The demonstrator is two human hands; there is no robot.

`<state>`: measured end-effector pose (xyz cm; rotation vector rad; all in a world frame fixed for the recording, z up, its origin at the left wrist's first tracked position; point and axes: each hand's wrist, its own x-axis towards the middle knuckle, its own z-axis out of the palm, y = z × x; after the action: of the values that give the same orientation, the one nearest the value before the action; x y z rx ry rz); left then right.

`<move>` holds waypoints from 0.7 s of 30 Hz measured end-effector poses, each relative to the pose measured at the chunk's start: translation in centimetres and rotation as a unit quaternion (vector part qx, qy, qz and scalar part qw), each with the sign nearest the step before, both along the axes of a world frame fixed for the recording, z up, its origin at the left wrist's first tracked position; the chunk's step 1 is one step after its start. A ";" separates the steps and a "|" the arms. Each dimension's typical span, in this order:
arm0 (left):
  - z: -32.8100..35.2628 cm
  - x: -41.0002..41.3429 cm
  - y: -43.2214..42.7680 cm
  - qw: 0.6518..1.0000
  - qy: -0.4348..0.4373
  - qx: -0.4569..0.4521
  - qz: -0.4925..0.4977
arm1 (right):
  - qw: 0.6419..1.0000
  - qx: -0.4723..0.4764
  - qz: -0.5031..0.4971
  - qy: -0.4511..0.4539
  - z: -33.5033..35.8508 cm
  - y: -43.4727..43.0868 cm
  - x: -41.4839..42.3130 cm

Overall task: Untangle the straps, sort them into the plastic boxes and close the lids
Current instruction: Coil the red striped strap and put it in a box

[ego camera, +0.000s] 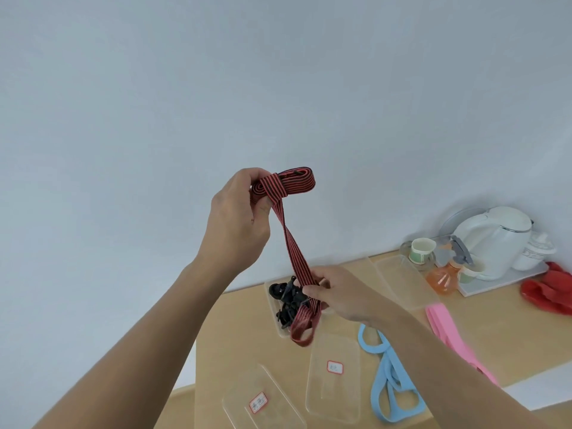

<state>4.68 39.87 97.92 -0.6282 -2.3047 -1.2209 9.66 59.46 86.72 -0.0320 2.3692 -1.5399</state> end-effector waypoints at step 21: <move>1.6 1.8 -0.8 0.999 -0.023 0.045 0.005 | 0.917 -0.339 -0.211 0.001 -0.5 0.0 -1.0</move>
<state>6.51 39.09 99.53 -0.5607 -2.2720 -1.3395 8.71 59.41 86.21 0.3418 1.7901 -2.4949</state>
